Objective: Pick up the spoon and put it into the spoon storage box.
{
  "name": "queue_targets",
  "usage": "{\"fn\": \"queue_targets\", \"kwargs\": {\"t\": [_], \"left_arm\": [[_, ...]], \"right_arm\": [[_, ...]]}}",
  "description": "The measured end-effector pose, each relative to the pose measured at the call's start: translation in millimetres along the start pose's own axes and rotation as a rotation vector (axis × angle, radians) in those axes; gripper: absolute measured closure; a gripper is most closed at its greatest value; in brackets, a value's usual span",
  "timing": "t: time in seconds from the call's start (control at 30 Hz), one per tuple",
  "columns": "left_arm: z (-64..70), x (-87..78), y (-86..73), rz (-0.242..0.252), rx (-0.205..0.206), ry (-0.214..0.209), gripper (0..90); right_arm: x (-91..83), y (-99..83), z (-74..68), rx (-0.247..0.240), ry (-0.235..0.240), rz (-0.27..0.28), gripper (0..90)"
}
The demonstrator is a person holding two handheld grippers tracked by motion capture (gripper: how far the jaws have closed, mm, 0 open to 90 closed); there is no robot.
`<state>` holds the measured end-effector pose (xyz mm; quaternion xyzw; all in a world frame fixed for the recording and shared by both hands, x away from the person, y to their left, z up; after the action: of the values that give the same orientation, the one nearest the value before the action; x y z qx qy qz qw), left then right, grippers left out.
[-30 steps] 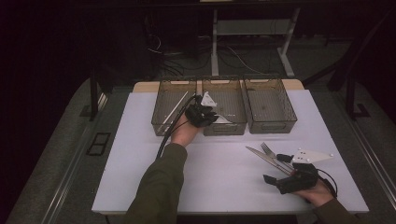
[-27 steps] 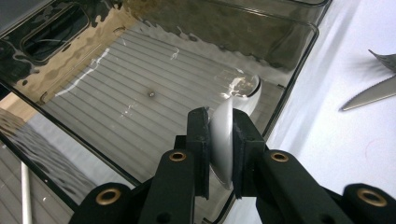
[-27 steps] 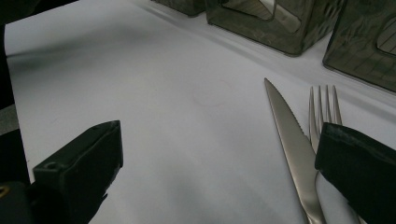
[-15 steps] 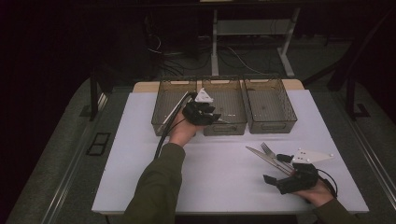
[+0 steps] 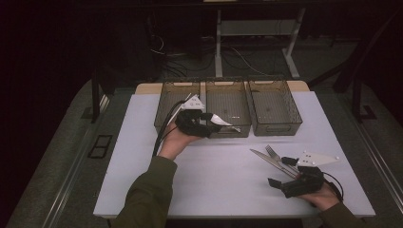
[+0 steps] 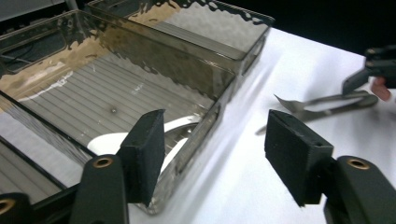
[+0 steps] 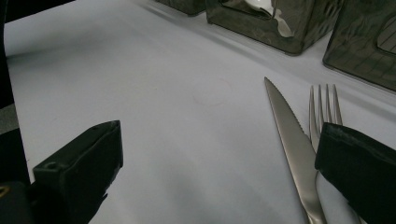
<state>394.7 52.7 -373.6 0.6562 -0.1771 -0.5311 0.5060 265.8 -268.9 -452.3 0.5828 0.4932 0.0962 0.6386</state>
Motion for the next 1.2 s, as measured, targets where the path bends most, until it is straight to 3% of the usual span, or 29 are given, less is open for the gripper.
{"fn": "queue_targets", "kwargs": {"t": [0.57,1.2], "left_arm": [[20.1,-23.4,-35.5,0.037,-0.005,0.015,19.0],[39.5,-50.3,-82.3,0.061,-0.008,0.069,5.1]], "right_arm": [[-0.4,-0.1,0.0,0.007,-0.001,0.003,1.1],[-0.8,-0.2,-0.7,0.002,-0.001,0.003,1.1]]}}
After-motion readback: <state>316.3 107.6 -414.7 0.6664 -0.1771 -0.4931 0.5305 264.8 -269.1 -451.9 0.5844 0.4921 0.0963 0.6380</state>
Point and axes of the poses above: each handheld gripper's, and its own axes: x roughly forward along the jaws, y roughly out of its top, z roughly to its right, the point moved 3 cm from there along x, roughly forward along the jaws
